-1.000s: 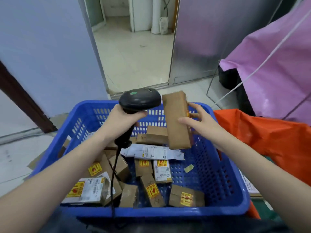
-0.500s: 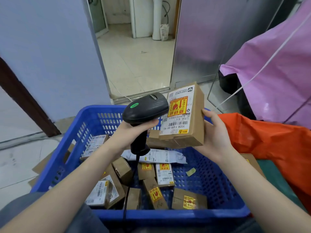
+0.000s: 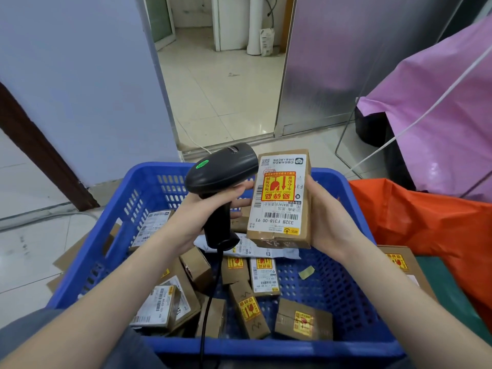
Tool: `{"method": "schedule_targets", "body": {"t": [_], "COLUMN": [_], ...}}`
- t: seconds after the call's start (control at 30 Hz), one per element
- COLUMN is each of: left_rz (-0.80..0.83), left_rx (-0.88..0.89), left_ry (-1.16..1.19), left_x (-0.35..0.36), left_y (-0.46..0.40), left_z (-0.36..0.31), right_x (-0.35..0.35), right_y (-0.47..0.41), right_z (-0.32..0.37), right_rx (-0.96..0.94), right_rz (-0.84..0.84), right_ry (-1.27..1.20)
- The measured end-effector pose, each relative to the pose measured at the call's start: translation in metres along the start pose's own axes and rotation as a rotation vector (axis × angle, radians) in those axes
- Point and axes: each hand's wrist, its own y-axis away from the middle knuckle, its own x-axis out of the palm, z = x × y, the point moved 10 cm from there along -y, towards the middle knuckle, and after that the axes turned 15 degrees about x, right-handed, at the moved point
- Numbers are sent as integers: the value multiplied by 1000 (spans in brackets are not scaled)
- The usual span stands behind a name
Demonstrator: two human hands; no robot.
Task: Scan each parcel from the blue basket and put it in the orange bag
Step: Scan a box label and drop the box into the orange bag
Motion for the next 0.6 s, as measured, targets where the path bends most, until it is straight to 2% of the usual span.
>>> {"method": "schedule_targets", "body": {"t": [0.3, 0.6], "left_rz": [-2, -21], "left_rx": [-8, -31], "left_ry": [15, -57], "left_x": [0, -2], "left_y": [0, -1], "left_z": [4, 10], "right_x": [-17, -41], "right_y": [-8, -10], "right_z": [-11, -1], "right_rx": [73, -48], "right_rz": [-91, -274], "right_ry": [156, 1]}}
